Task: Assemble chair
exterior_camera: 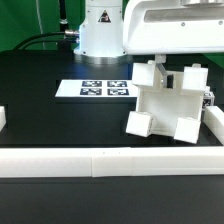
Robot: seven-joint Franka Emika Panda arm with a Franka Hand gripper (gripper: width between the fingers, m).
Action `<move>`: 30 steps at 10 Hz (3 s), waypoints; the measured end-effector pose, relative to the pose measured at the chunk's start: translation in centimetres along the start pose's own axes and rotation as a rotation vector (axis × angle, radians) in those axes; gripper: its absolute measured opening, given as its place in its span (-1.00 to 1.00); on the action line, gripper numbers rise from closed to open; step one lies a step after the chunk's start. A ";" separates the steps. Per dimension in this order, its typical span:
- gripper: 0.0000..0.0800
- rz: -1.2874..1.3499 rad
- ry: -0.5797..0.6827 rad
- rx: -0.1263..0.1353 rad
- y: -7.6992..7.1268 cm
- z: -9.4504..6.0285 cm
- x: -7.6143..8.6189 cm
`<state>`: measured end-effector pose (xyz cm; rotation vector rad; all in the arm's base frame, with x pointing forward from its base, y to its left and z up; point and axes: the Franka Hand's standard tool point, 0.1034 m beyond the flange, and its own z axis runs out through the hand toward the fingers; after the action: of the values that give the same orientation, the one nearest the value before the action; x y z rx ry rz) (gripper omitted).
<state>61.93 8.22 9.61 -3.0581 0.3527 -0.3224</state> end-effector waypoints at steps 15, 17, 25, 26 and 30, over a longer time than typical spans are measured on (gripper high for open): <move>0.62 -0.083 0.017 -0.022 2.4 2.1 1.1; 0.62 -0.064 -0.013 -0.013 2.5 -0.2 1.1; 0.62 0.095 -0.295 0.056 4.1 -6.0 -4.7; 0.62 0.096 -0.295 0.055 4.1 -6.0 -4.7; 0.62 0.094 -0.262 0.075 4.3 -6.5 -8.1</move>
Offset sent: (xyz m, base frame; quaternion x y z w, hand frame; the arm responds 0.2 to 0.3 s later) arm -0.0036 -0.0066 -0.0069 -0.0254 0.0025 0.0023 0.9997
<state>51.93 5.75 14.08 -2.9465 0.4546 0.0687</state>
